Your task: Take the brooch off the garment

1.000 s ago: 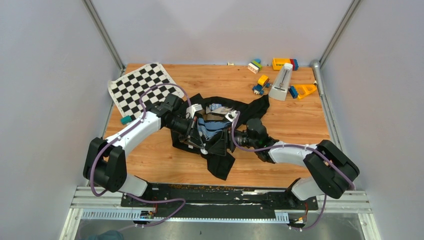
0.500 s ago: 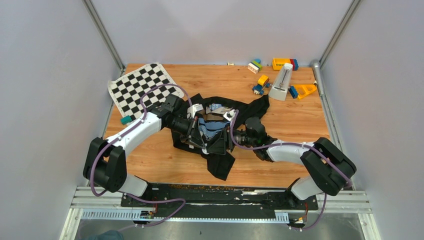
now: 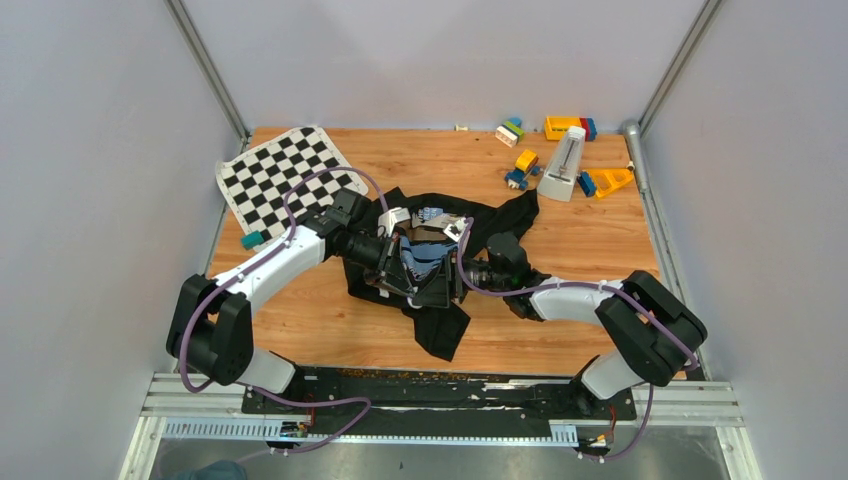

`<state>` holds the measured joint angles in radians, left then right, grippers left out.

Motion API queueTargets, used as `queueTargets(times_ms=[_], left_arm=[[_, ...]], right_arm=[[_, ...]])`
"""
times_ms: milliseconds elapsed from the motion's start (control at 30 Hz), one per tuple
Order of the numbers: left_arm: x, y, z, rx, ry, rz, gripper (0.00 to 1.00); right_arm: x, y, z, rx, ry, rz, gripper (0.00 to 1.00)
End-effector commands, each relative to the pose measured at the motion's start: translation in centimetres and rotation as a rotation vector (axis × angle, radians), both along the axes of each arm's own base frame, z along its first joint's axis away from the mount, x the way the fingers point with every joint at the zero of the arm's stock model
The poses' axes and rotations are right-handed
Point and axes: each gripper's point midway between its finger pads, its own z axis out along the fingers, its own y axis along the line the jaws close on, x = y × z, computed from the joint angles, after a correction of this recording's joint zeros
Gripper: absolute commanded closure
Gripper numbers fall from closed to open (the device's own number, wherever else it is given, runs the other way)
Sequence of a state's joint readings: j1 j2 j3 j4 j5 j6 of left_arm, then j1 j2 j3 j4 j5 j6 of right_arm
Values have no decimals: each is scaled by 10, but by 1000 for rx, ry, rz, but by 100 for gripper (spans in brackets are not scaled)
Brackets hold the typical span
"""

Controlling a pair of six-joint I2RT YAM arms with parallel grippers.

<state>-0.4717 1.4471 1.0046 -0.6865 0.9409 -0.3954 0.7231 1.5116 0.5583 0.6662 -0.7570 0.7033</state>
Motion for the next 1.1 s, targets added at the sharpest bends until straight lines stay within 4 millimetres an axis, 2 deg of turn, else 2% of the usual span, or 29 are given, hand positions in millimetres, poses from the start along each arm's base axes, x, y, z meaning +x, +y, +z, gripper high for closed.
queueTargets(times_ms=[0, 167, 333, 633, 833, 1067], left_arm=[[-7, -3, 10, -37, -23, -23, 100], [-7, -3, 11, -37, -32, -21, 100], [-7, -2, 12, -39, -38, -20, 100], [-7, -2, 12, -43, -43, -24, 100], [-7, -3, 15, -54, -49, -24, 100], [-3, -7, 19, -72, -51, -11, 100]], right_arm=[[8, 6, 20, 45, -35, -15, 43], [11, 3, 21, 56, -19, -19, 42], [10, 3, 20, 66, -2, 1, 54], [12, 0, 18, 80, 35, 8, 44], [14, 0, 16, 82, 59, 12, 54], [15, 1, 13, 69, 65, 8, 54]])
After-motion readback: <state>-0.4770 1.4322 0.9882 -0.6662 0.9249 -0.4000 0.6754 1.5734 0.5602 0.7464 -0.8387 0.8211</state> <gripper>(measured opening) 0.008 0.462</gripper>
